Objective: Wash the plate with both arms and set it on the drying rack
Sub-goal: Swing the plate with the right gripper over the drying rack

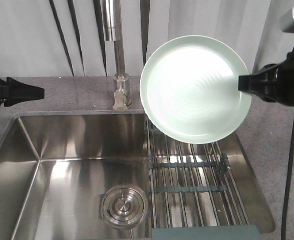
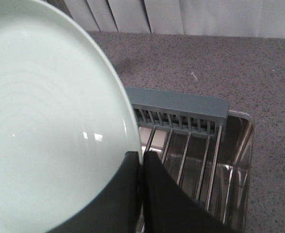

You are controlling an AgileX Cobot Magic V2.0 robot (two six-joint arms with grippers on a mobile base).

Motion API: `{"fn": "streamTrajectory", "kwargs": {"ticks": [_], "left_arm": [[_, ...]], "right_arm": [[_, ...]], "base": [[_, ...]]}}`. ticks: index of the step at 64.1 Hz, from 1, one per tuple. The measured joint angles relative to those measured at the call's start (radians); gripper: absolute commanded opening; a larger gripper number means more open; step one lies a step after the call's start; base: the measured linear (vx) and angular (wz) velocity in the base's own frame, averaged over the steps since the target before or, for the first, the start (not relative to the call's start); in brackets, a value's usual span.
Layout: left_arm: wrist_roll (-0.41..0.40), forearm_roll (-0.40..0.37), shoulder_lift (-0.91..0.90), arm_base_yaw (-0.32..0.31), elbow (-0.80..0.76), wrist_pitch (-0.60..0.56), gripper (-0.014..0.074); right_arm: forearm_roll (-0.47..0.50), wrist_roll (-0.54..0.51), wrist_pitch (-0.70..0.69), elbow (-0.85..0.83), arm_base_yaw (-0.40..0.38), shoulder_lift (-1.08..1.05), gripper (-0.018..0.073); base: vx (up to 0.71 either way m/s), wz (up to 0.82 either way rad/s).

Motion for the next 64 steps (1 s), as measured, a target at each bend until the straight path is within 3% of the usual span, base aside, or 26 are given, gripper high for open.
{"fn": "streamTrajectory", "kwargs": {"ticks": [12,29,49,57,64], "left_arm": [[0.000,0.000,0.000,0.000,0.000,0.000,0.0534],[0.000,0.000,0.000,0.000,0.000,0.000,0.0534],[0.000,0.000,0.000,0.000,0.000,0.000,0.0534],[0.000,0.000,0.000,0.000,0.000,0.000,0.0534],[0.000,0.000,0.000,0.000,0.000,0.000,0.0534]], "right_arm": [[-0.157,0.132,0.234,-0.228,0.000,0.156,-0.0009],[-0.163,0.123,0.517,-0.478,0.048,0.336,-0.0009],[-0.139,0.139,0.539,-0.500,0.275,0.450,-0.0009],[-0.058,0.140,0.476,-0.500,0.307,0.489,-0.0009],[-0.017,0.141,0.341,-0.500,0.307,0.502,-0.0009]], "base": [[0.00,0.00],[0.00,0.00],[0.00,0.00],[0.00,0.00],[0.00,0.00]]}}
